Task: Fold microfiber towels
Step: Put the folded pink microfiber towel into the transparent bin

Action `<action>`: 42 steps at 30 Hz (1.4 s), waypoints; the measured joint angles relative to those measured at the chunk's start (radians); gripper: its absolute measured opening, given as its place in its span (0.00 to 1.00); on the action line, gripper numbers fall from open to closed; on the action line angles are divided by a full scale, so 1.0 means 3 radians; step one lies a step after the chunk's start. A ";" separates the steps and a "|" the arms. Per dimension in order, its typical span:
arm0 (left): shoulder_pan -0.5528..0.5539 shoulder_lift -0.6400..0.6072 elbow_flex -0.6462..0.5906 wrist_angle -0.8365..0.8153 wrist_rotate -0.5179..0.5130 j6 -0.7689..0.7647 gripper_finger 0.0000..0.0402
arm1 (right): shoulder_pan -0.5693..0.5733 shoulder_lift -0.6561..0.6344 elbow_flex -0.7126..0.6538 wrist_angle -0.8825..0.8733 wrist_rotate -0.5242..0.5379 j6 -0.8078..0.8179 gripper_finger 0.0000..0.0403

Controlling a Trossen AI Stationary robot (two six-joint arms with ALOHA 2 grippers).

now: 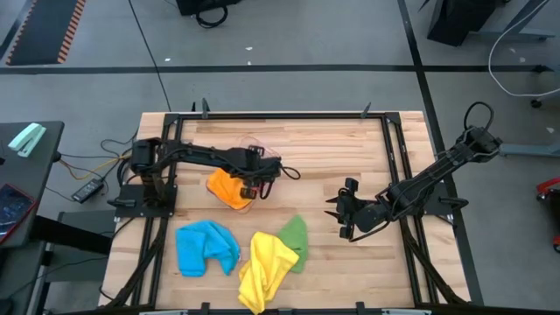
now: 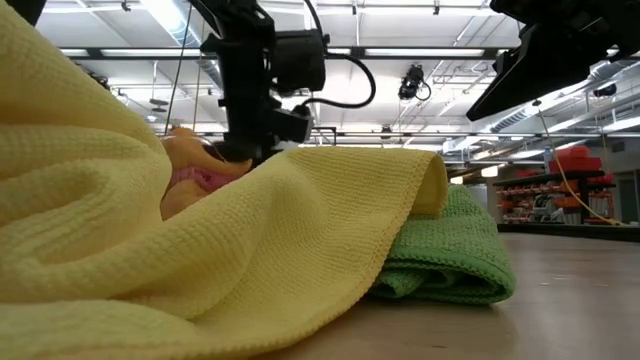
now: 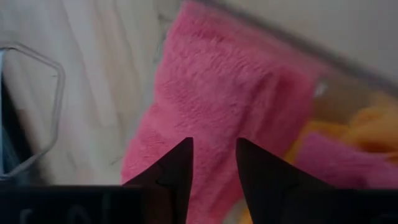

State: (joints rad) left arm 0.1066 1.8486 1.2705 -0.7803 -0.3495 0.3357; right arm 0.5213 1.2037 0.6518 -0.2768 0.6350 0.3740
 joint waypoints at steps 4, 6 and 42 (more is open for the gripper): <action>0.0003 0.0049 0.0004 0.0019 -0.0118 0.0169 0.37 | 0.0000 -0.0001 0.0001 -0.0002 0.0000 0.0000 0.39; 0.0003 0.0049 0.0005 0.0038 -0.0127 0.0204 0.38 | 0.0000 0.0000 0.0001 -0.0001 0.0000 0.0000 0.39; 0.0003 0.0197 -0.0006 0.0105 -0.0016 0.0193 0.04 | 0.0001 0.0000 0.0001 0.0034 -0.0001 -0.0024 0.39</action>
State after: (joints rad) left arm 0.1074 1.9075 1.2686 -0.7487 -0.3542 0.3937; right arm 0.5217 1.2037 0.6521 -0.2667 0.6348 0.3668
